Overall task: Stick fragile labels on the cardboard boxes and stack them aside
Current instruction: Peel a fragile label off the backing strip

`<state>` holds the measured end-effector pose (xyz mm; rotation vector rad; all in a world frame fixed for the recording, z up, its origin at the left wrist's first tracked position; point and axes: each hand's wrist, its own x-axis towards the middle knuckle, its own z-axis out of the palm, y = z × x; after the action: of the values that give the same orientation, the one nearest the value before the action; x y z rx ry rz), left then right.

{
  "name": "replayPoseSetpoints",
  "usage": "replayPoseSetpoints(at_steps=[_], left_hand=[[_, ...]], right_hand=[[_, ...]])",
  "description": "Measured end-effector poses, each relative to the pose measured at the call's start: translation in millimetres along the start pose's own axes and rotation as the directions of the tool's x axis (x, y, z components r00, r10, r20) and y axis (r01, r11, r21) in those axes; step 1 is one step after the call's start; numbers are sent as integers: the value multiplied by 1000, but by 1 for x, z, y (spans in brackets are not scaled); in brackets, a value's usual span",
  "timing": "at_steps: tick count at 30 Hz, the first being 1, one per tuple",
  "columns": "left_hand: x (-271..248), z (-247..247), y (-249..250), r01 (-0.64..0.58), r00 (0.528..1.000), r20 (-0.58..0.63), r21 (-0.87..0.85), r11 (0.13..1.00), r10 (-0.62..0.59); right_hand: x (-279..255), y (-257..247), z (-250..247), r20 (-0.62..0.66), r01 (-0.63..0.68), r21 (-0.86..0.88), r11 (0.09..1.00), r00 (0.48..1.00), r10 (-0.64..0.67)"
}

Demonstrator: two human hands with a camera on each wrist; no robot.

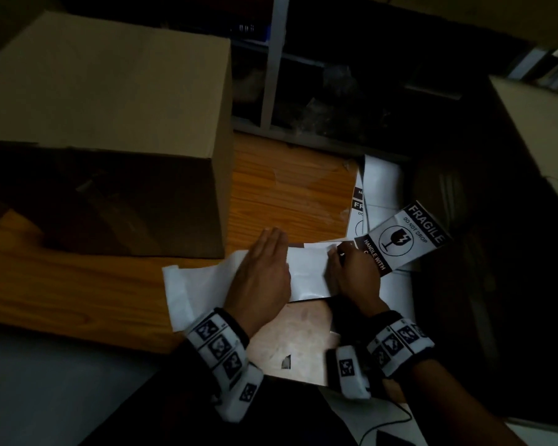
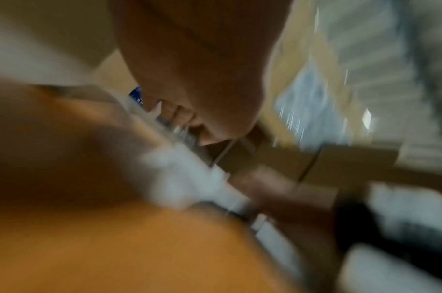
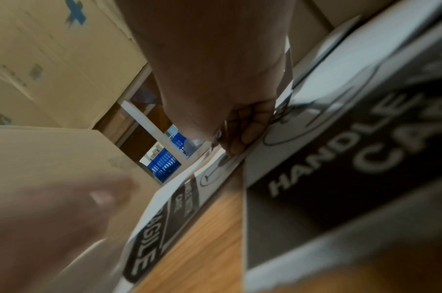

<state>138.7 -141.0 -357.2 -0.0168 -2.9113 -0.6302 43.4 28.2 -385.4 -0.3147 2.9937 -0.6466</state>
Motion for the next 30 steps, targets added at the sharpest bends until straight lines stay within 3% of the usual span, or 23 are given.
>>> replayPoseSetpoints(at_steps=[2,4,10,17,30], left_hand=[[-8,17,-11,150,964,207,84,985,-164],[-22,31,-24,188,934,275,164,968,-228],[-28,42,-36,147,949,249,201,969,-195],[-28,40,-38,134,944,272,203,970,-187],[-29,41,-39,119,947,267,226,967,-179]], right_hand=[[4,5,1,10,22,4,1000,1000,-22],[8,13,1,5,40,6,999,999,-40],[17,14,3,3,108,6,994,994,-108],[-1,22,7,-83,59,111,992,995,-50],[9,28,3,-58,57,140,989,997,-49]])
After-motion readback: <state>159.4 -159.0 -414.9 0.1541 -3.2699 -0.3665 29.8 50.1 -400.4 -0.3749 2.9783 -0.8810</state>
